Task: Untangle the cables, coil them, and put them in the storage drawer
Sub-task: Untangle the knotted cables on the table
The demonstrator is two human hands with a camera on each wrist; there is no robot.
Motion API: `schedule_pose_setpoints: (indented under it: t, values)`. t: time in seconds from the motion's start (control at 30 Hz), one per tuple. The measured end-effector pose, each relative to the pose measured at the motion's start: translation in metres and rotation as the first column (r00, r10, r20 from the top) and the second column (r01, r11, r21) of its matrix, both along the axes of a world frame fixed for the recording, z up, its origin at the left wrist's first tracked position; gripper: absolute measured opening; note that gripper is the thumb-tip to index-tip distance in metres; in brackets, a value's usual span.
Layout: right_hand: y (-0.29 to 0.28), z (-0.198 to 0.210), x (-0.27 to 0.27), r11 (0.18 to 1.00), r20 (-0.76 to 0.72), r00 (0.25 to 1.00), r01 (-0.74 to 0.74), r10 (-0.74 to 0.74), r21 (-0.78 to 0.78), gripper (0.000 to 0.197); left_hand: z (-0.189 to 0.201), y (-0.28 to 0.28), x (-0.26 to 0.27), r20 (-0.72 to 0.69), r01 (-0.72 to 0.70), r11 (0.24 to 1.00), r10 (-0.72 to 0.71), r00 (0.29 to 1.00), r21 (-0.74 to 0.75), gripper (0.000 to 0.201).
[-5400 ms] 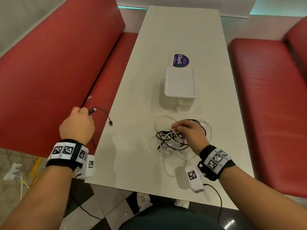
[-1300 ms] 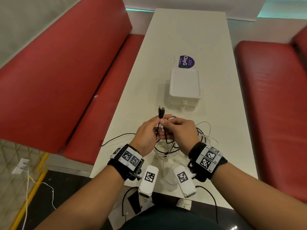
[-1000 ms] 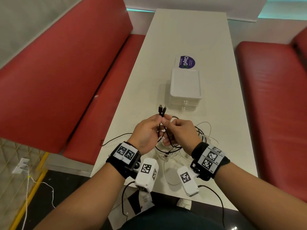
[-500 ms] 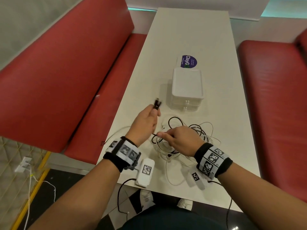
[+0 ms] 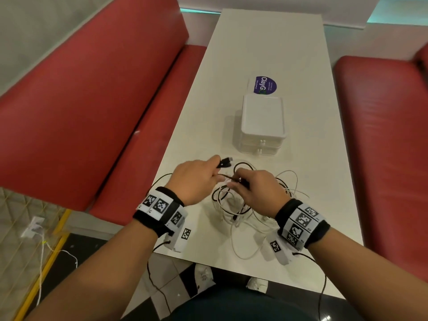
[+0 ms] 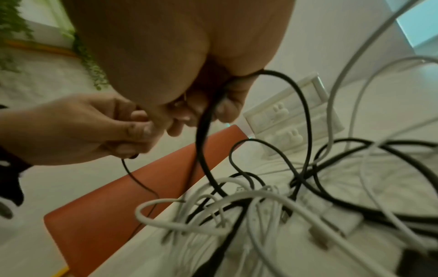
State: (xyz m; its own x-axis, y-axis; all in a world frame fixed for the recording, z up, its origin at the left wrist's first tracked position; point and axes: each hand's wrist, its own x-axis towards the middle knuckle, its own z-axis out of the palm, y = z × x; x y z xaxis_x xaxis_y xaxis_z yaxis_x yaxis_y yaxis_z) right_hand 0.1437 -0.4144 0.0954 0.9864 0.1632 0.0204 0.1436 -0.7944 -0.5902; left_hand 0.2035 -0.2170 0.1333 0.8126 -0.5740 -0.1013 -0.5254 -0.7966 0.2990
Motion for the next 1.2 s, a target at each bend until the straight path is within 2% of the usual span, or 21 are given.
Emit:
schedule_pose_setpoints:
  t: [0.1,0.2,0.23,0.3,0.37,0.4,0.47,0.53,0.6,0.67,0.77,0.83,0.9,0.97,1.0,1.1,1.2]
  values:
    - [-0.004,-0.002,0.002,0.996,-0.152,0.988,0.010,-0.023,-0.089,0.030,0.007,0.002,-0.001,-0.027,-0.071,0.971,0.066,0.997,-0.228,0.029]
    - [-0.011,0.000,0.010,0.970,-0.220,0.975,-0.025,-0.029,-0.240,0.023,0.001,0.000,-0.018,0.070,-0.020,0.964,0.041,0.997,-0.266,0.029]
    - [-0.016,0.001,0.012,0.956,-0.251,0.967,-0.039,-0.036,-0.291,0.021,-0.004,0.003,-0.021,0.101,0.000,0.974,0.024,0.995,-0.228,0.028]
    - [-0.026,0.005,0.012,0.934,-0.226,0.968,0.024,-0.111,-0.357,0.025,-0.014,0.012,-0.020,0.150,0.023,0.998,-0.015,0.989,-0.052,0.031]
    - [-0.031,0.009,0.010,0.895,-0.027,0.987,0.130,-0.157,-0.426,0.045,-0.020,0.017,-0.017,0.204,-0.013,0.994,-0.011,0.979,0.113,0.034]
    - [-0.029,0.012,0.008,0.882,0.067,0.989,0.151,-0.135,-0.446,0.053,-0.020,0.019,-0.015,0.218,-0.073,0.988,0.042,0.975,0.137,0.033]
    - [-0.025,0.014,0.002,0.934,0.161,0.984,0.127,-0.077,-0.333,0.050,-0.016,0.024,-0.007,0.184,-0.253,0.960,0.229,0.956,0.122,0.034]
    - [-0.033,0.011,-0.004,0.989,0.168,0.982,0.109,-0.091,-0.102,0.035,-0.013,0.039,0.006,0.123,-0.415,0.903,0.401,0.908,0.112,0.037]
    - [-0.046,0.007,-0.010,0.994,0.177,0.979,0.094,-0.101,0.049,0.028,-0.013,0.054,0.015,0.076,-0.486,0.862,0.480,0.874,0.144,0.038]
    - [-0.055,0.006,-0.014,0.996,0.139,0.989,0.047,-0.057,0.075,0.029,-0.014,0.062,0.016,0.037,-0.508,0.846,0.509,0.860,0.164,0.037]
    - [-0.069,0.006,-0.007,0.977,-0.021,0.980,0.198,-0.200,-0.078,0.032,-0.014,0.059,0.013,0.006,-0.509,0.845,0.515,0.857,0.162,0.037]
    - [-0.078,0.004,-0.003,0.947,0.005,0.957,0.287,-0.290,-0.146,0.025,-0.012,0.050,0.006,-0.036,-0.469,0.874,0.477,0.878,0.122,0.038]
    - [-0.076,0.008,-0.001,0.957,0.036,0.965,0.263,-0.260,-0.119,0.013,-0.009,0.037,-0.004,-0.035,-0.393,0.917,0.396,0.918,0.072,0.037]
    - [-0.062,0.014,-0.002,0.983,0.099,0.980,0.176,-0.170,-0.057,0.026,-0.006,0.025,-0.012,0.018,-0.303,0.953,0.302,0.953,0.032,0.035]
    - [-0.051,0.017,-0.002,0.990,0.098,0.985,0.141,-0.140,-0.001,0.026,-0.004,0.018,-0.014,0.042,-0.267,0.964,0.266,0.963,0.021,0.034]
    - [-0.024,0.021,0.004,0.977,-0.126,0.982,0.156,-0.138,0.147,0.027,0.001,0.005,-0.013,0.073,-0.224,0.975,0.224,0.972,-0.010,0.034]
    - [-0.016,0.025,0.008,0.996,-0.303,0.950,0.084,-0.081,-0.003,0.033,0.005,0.000,-0.008,0.092,-0.245,0.969,0.246,0.965,-0.018,0.033]
